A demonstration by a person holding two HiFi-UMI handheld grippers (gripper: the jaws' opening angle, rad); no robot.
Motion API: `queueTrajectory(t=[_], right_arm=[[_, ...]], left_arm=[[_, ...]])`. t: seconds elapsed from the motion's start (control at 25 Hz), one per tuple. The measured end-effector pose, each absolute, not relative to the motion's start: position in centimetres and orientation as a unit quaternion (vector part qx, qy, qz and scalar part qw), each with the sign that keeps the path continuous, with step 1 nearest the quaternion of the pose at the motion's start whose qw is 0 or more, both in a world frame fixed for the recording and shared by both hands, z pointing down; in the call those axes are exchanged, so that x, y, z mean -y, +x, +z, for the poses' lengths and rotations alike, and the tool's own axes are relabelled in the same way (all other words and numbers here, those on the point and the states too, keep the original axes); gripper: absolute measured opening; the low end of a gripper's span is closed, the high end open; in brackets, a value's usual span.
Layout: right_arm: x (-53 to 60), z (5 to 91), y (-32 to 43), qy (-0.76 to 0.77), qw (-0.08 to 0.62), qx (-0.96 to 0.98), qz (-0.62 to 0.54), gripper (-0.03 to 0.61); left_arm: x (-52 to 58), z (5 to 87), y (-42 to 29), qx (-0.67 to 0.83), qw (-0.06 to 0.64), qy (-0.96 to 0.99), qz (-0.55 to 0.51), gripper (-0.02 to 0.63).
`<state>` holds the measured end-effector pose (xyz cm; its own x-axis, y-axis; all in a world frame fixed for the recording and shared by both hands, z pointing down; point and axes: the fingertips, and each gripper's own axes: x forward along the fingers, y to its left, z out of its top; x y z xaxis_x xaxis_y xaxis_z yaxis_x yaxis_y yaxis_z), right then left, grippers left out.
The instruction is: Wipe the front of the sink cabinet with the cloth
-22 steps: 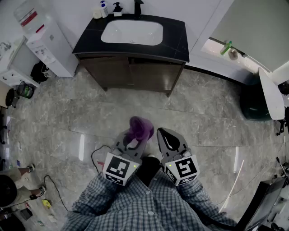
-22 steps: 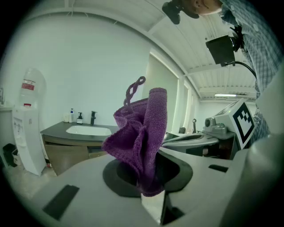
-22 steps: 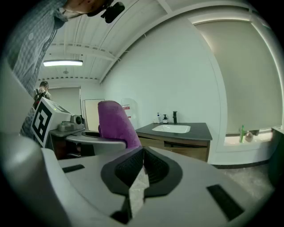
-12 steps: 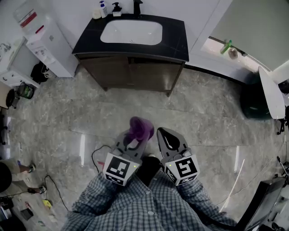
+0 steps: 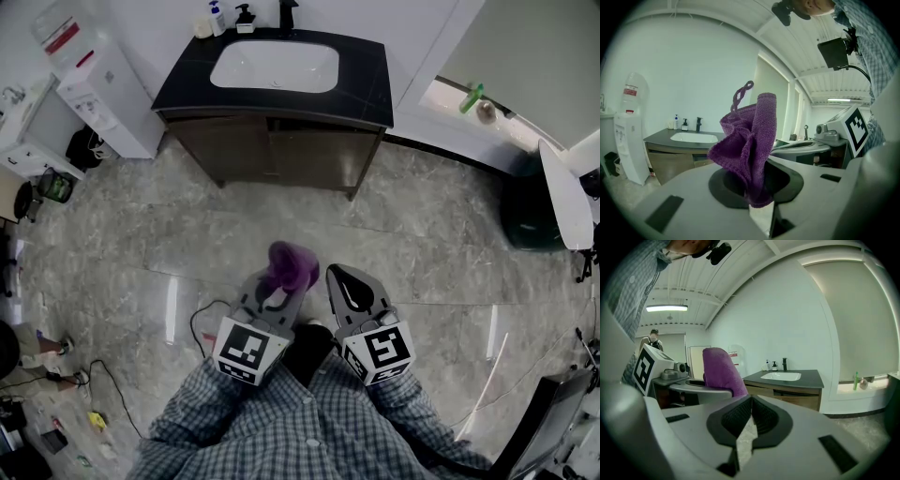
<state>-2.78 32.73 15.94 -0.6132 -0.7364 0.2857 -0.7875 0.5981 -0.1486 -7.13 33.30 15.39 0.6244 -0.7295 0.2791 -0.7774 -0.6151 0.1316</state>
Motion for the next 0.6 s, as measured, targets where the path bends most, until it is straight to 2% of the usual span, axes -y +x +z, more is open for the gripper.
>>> queueTrajectory(t=[0.6], right_arm=[[-34.1,16.6,1.2,0.431,0.082,0.888,0.142,0.018]], left_arm=[[-34.2,15.6,-4.9,0.451,0.118,0.879,0.102,0.072]])
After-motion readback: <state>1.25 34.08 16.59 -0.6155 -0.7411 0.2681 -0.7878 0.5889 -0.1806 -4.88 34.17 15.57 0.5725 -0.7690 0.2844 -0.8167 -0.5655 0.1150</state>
